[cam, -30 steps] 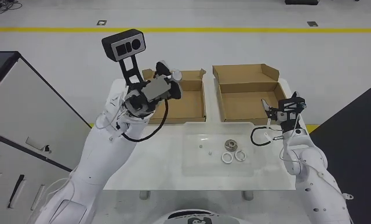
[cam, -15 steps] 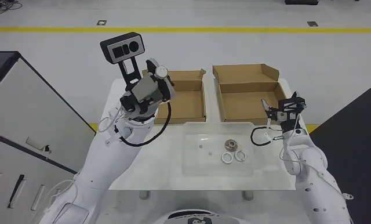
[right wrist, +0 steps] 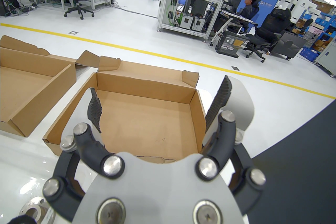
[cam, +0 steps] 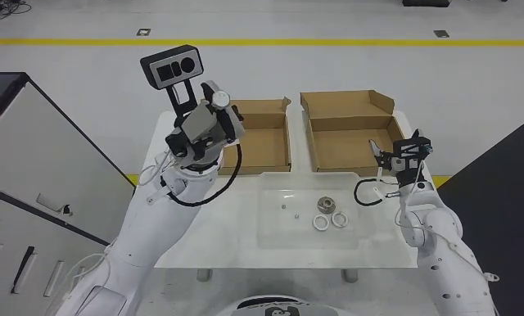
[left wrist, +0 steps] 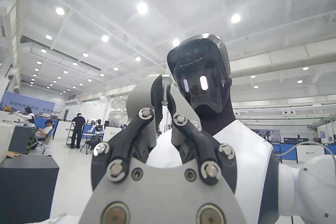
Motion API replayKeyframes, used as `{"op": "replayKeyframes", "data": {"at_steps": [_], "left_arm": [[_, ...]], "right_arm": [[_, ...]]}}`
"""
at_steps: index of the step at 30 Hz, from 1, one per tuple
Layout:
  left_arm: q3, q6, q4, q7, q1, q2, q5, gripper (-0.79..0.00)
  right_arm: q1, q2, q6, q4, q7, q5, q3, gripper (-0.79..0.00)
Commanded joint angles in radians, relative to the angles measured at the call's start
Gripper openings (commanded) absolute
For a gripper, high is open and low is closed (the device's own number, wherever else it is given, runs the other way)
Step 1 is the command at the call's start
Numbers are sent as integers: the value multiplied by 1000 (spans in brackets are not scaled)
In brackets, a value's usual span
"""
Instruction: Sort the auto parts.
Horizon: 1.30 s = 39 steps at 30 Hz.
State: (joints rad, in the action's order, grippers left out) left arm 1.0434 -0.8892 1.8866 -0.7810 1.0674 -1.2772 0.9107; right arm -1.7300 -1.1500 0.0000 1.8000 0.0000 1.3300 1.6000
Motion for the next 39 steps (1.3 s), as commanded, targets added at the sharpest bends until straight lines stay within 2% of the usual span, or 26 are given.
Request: {"op": "replayKeyframes", "data": {"at_steps": [1, 3, 9, 23, 30, 39], "left_arm": [[0, 0, 0, 0, 0, 0, 0, -785], [1, 6, 0, 1, 1, 0, -6, -785], [55, 139, 14, -1, 26, 11, -169, -785], [197, 448, 24, -139, 58, 56, -631, -785], [216, 514, 21, -197, 49, 71, -778, -785], [207, 549, 12, -246, 30, 85, -907, -785]], "right_arm": [[0, 0, 0, 0, 0, 0, 0, 0], [0, 0, 0, 0, 0, 0, 0, 0], [0, 0, 0, 0, 0, 0, 0, 0], [0, 0, 0, 0, 0, 0, 0, 0], [0, 0, 0, 0, 0, 0, 0, 0], [0, 0, 0, 0, 0, 0, 0, 0]]}}
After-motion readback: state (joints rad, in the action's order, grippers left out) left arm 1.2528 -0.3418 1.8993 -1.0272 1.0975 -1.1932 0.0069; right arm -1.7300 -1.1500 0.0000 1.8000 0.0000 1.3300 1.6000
